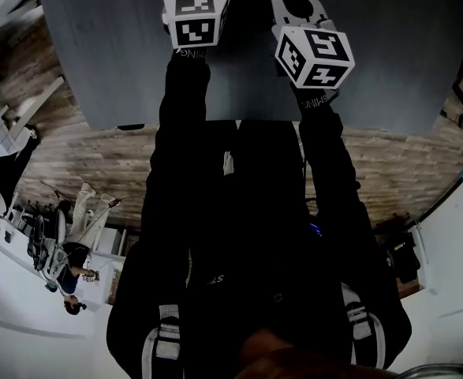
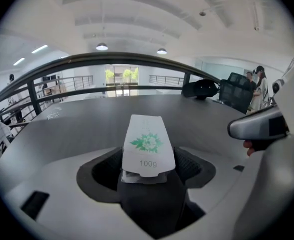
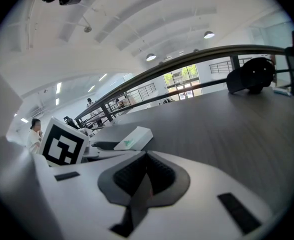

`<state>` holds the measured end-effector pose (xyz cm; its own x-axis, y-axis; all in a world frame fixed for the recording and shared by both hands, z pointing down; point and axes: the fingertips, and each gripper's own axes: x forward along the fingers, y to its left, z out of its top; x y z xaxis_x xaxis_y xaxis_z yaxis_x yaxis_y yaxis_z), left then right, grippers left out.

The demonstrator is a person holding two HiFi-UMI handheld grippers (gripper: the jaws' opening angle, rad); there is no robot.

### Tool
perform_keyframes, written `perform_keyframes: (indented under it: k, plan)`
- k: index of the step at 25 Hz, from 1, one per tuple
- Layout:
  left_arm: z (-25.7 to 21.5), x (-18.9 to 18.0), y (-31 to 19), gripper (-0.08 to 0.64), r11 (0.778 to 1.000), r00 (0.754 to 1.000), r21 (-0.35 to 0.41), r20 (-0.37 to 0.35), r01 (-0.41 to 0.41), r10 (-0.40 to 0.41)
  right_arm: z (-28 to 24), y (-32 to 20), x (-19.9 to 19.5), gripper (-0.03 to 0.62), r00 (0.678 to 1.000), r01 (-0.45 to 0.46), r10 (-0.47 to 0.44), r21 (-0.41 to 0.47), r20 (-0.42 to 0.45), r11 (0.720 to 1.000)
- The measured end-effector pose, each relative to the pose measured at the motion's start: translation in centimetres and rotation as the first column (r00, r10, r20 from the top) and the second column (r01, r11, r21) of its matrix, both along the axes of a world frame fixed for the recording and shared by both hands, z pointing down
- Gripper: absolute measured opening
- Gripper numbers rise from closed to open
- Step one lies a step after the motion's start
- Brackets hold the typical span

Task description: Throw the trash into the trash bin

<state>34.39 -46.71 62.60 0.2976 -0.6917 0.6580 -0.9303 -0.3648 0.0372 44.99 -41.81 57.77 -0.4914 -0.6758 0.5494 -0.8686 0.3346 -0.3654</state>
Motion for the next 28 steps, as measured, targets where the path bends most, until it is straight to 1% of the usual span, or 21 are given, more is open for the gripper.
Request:
perform_keyframes:
  k: [1,2,7,12,17,21,23,28]
  plan:
    - [0.0,-0.2,0.0,0.325,1.000,1.000,0.004,0.009,0.009,-0.009,0.0,0.1,0.1,0.016,1.000,0.001,-0.001,-0.001,-0.001,1.000]
    - [-0.2,-0.4,0.1,0.301,1.000,1.000,0.009,0.015,0.017,-0.017,-0.1,0.3,0.2,0.015,1.000,0.002,-0.002,-0.001,-0.002,1.000]
    - [-1.6,-1.6,0.6,0.284,0.998,0.999,0.044,0.023,0.033,-0.034,-0.7,1.1,-0.4,0.015,1.000,0.010,-0.010,-0.001,-0.013,1.000]
    - [-4.6,-3.0,1.8,0.282,0.995,0.998,0.079,0.001,0.064,-0.064,-2.6,1.9,-1.4,0.016,0.999,0.026,-0.026,0.012,-0.019,1.000]
    - [-8.2,-6.0,4.4,0.282,0.986,0.992,0.109,-0.034,0.128,-0.125,-5.8,3.1,-4.5,0.015,0.998,0.065,-0.065,0.039,-0.018,0.997]
    - [-10.8,-9.9,7.4,0.282,0.966,0.974,0.130,-0.069,0.222,-0.215,-8.2,4.6,-8.5,0.015,0.994,0.109,-0.109,0.059,0.007,0.992]
    - [-12.3,-11.9,9.2,0.282,0.953,0.961,0.138,-0.095,0.271,-0.260,-9.6,5.8,-10.9,0.015,0.990,0.139,-0.141,0.072,0.014,0.988]
    - [-15.5,-17.4,14.3,0.281,0.900,0.911,0.155,-0.142,0.406,-0.387,-12.5,9.4,-16.8,0.015,0.969,0.240,-0.244,0.097,0.036,0.966]
